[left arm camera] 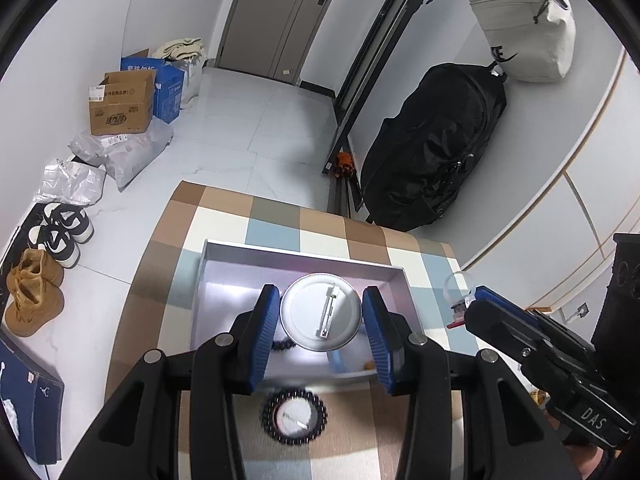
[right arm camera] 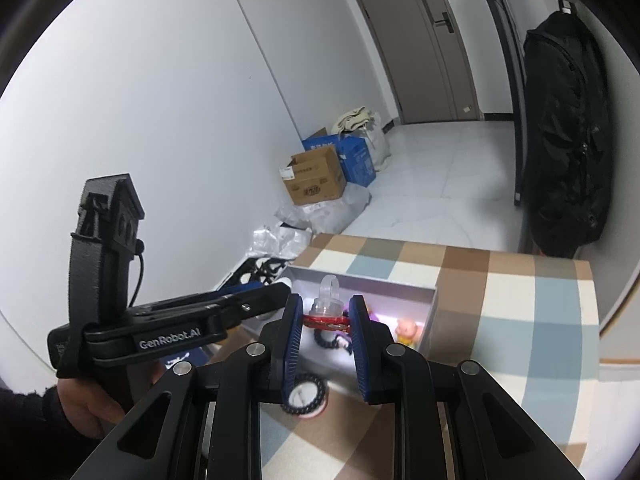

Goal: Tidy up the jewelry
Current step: 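Carry the badge and clear pacifier into the grey box and open both tools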

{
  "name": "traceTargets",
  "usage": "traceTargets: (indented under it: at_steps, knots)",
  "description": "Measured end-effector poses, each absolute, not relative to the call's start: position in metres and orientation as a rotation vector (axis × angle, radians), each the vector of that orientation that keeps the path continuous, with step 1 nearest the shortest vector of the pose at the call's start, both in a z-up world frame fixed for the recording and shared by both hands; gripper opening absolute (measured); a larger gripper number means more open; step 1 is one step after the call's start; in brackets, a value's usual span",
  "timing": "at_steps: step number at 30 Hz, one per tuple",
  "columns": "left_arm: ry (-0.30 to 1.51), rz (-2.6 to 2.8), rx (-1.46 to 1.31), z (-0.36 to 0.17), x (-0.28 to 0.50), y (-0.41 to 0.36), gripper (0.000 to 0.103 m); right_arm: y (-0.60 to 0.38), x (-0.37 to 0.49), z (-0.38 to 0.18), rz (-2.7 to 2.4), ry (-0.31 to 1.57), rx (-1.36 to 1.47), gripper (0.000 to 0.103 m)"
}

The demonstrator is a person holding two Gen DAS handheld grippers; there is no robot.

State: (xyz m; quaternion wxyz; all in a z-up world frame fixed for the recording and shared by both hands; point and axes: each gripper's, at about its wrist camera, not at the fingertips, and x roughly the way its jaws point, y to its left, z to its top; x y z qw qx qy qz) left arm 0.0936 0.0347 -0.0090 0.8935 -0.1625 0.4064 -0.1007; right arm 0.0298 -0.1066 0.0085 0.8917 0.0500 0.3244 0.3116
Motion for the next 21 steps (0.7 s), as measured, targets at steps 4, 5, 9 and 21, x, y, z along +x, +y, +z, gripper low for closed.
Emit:
traceTargets:
  at_steps: [4,5,9,21]
  knots:
    - [0.855,-0.212,-0.350,-0.014,0.104,0.034,0.037,-0.106,0.046,0.003,0.650,0.682,0.105,0.022]
    - [0.858,-0.216,-0.352,-0.015,0.106,0.033,0.037,-0.106,0.049,0.002,0.649,0.685,0.107,0.022]
    - [0.872,-0.223,-0.347,-0.021,0.111,0.030,0.037,-0.109,0.061,-0.005,0.644,0.704,0.129,0.022]
    - [0.904,-0.252,-0.366,-0.031,0.121,0.026,0.037,-0.119,0.079,-0.022,0.632,0.760,0.192,0.022]
